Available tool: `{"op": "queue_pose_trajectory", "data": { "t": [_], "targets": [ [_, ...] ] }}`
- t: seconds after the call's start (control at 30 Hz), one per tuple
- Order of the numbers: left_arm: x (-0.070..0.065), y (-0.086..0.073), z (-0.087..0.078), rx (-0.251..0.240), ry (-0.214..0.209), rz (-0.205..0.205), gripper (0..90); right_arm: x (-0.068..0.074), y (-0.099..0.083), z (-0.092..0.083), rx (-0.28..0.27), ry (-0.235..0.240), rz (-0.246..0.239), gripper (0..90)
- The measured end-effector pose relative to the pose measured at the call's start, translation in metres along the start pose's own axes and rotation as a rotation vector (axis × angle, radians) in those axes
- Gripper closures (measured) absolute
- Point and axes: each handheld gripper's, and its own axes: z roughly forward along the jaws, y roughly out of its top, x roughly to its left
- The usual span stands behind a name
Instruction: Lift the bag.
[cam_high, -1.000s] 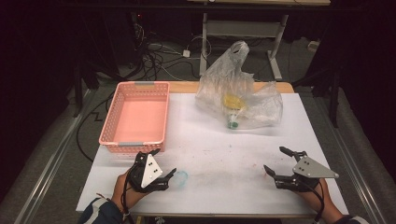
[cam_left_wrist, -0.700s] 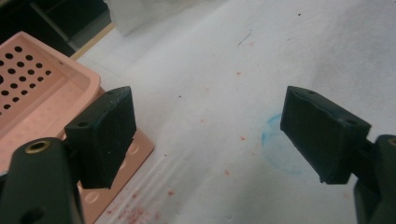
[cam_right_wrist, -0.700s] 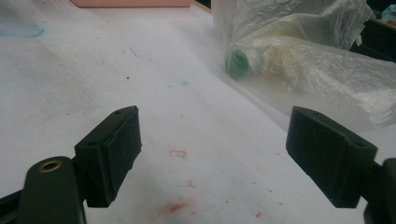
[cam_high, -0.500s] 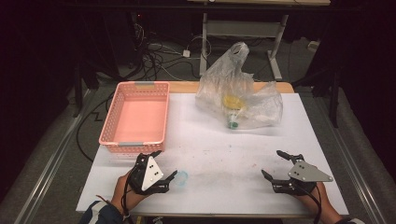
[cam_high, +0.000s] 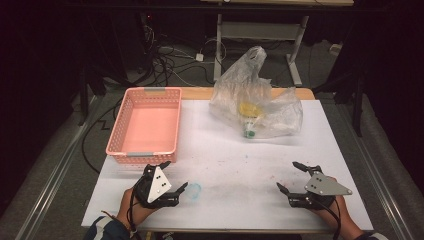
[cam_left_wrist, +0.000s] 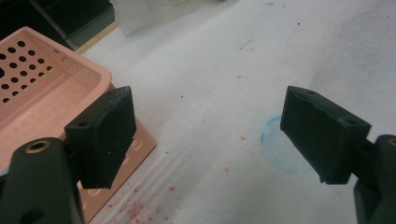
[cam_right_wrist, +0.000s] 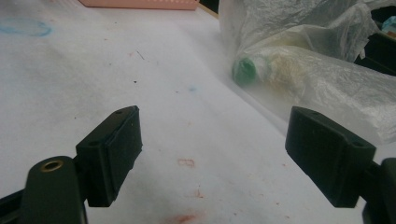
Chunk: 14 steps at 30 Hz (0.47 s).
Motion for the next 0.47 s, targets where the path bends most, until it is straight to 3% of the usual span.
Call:
{"op": "queue_pose_trajectory", "data": {
  "t": [0.47],
  "targets": [
    [0.0014,0.0008,0.0069,0.013,-0.016,-0.010,17.9,-0.0029,-0.0005,-0.0012,-0.006,-0.006,-0.002,18.9]
  ]
}}
